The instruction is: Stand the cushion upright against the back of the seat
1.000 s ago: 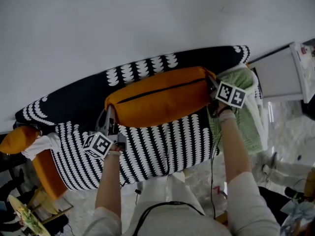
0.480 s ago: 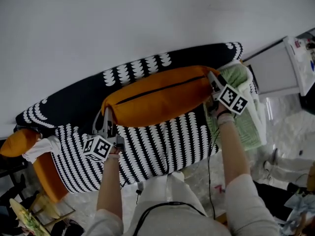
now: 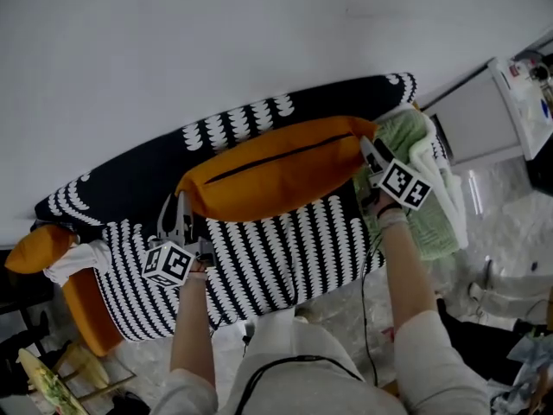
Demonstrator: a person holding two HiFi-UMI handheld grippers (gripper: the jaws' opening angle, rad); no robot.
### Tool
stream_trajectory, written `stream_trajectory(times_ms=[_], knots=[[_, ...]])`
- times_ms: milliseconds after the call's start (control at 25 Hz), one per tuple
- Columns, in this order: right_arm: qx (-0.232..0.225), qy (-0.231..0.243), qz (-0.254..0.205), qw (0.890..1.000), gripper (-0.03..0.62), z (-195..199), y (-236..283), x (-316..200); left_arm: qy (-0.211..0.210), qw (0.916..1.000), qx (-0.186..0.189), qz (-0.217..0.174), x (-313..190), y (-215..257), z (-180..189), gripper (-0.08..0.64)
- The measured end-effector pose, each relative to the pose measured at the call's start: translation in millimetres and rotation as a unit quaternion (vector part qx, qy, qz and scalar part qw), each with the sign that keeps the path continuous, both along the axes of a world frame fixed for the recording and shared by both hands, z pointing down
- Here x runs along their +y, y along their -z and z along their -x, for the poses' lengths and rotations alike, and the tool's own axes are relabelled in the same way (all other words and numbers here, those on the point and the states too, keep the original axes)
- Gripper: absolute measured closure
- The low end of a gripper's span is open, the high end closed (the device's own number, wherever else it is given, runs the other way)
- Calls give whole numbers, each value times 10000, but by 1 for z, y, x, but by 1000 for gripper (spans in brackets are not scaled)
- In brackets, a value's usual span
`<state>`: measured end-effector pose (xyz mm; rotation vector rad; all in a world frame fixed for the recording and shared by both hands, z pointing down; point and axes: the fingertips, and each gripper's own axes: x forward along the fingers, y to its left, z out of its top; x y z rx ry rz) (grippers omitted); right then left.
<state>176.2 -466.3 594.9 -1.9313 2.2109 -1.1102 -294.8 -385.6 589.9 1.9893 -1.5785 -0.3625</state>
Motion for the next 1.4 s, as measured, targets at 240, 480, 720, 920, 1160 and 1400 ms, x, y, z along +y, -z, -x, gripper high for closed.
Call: stream_trajectory(times_ms=[240, 480, 720, 920, 1160, 1400], knots=[[-24, 308, -7, 9995, 348, 17, -4, 16, 134, 9991, -354, -164, 21, 15, 0, 457], [48, 567, 120, 9983, 348, 27, -16, 23, -34, 9966, -455, -687, 42, 61, -15, 457], [2, 598, -4, 9982, 348, 30, -11, 31, -623, 9946, -338, -759, 61, 63, -60, 457], [73, 1063, -177, 9941, 350, 45, -3, 53, -1034, 9933, -190, -480, 76, 45, -100, 457], [285, 2156, -670, 9738, 366, 89, 25, 102, -1487, 9874, -228, -499, 91, 39, -139, 459], [199, 2403, -1119, 9640, 523, 108, 64, 150, -1913, 9785, -187, -743, 102, 57, -176, 460]])
